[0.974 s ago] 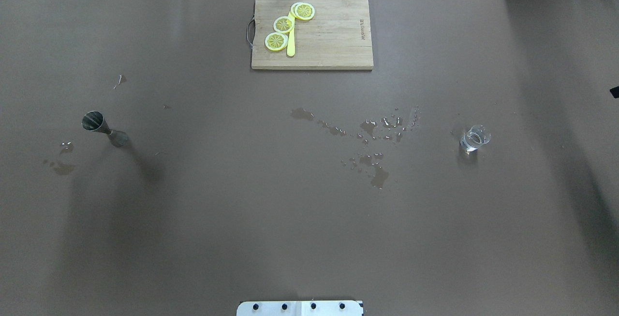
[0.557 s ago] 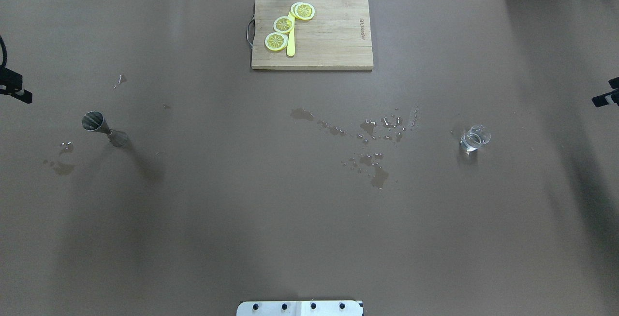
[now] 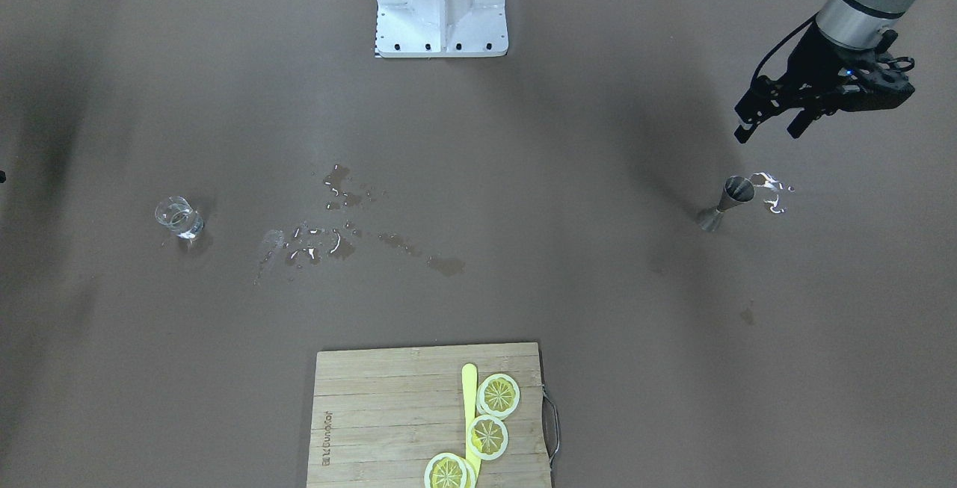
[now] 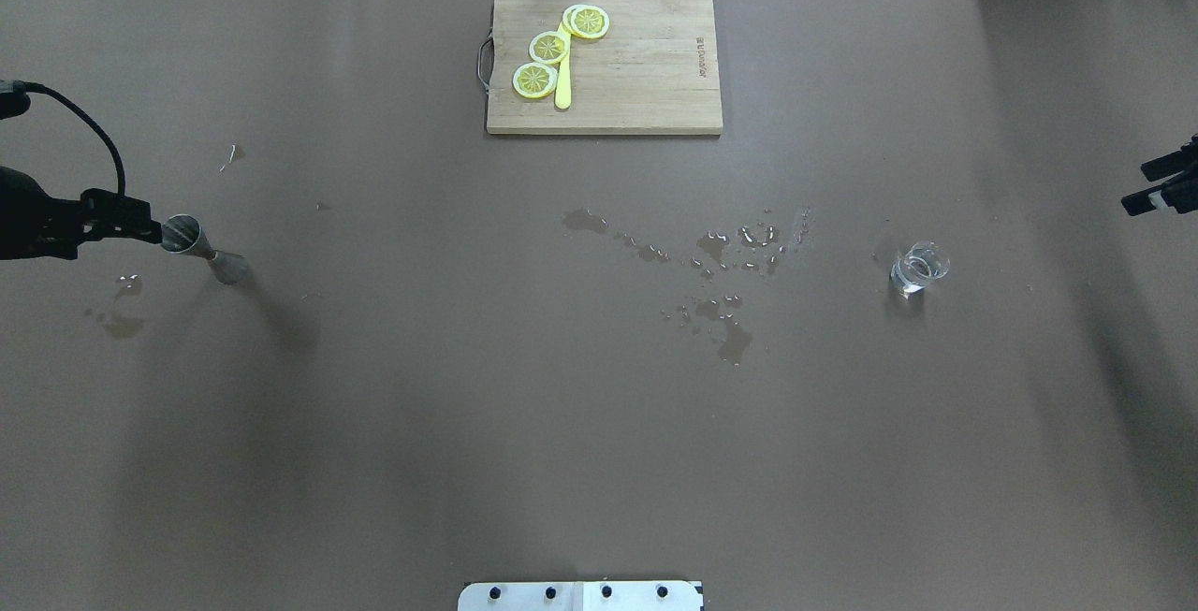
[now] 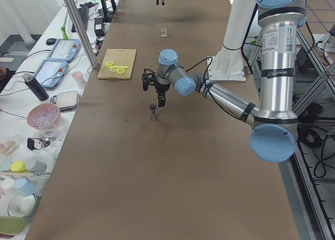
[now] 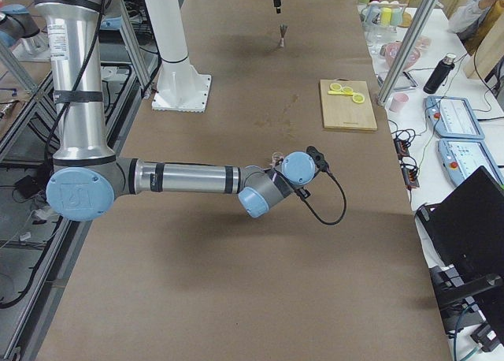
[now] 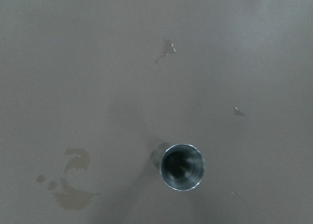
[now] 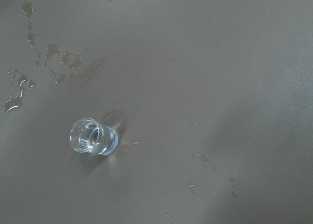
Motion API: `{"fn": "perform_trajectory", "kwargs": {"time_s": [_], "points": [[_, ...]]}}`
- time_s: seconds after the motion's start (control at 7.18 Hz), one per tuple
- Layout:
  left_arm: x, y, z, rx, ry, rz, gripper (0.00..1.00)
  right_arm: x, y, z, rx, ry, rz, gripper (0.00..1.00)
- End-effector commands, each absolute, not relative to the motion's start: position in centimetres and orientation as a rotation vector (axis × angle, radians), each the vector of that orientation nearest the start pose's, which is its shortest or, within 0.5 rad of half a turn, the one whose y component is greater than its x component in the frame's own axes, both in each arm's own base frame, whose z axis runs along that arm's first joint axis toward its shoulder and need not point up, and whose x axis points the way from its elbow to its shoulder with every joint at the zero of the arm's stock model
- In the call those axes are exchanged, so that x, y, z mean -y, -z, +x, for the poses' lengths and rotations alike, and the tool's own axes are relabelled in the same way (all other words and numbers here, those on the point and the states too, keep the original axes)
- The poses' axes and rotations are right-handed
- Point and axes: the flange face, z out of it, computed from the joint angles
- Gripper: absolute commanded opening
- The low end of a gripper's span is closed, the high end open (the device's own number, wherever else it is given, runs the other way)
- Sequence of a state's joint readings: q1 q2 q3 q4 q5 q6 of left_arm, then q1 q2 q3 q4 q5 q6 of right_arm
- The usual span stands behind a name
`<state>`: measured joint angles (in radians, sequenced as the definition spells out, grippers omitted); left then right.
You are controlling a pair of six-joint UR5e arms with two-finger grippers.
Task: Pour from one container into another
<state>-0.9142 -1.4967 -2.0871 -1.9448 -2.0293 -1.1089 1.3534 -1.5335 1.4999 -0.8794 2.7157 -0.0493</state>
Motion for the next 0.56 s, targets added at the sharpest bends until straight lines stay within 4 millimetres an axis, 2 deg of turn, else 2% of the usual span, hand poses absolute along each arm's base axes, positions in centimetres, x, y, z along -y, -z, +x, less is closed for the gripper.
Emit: {"fn": "perform_trajectory", "kwargs": {"time_s": [0.0, 0.28, 0.42], "points": [[39.1, -40.4, 23.3, -0.922, 0.283, 0.247, 0.99, 50.8, -55.6, -9.7, 1.161, 0.789, 0.648, 0.85], [35.0, -40.5, 25.9, -0.872, 0.298, 0.362, 0.99, 51.0, -54.7, -10.9, 1.162, 0.841, 0.691, 0.85], [33.6, -40.8, 27.4, -0.849, 0.284, 0.439, 0.99, 52.1, -53.8, -11.4, 1.164, 0.854, 0.706, 0.85]]}}
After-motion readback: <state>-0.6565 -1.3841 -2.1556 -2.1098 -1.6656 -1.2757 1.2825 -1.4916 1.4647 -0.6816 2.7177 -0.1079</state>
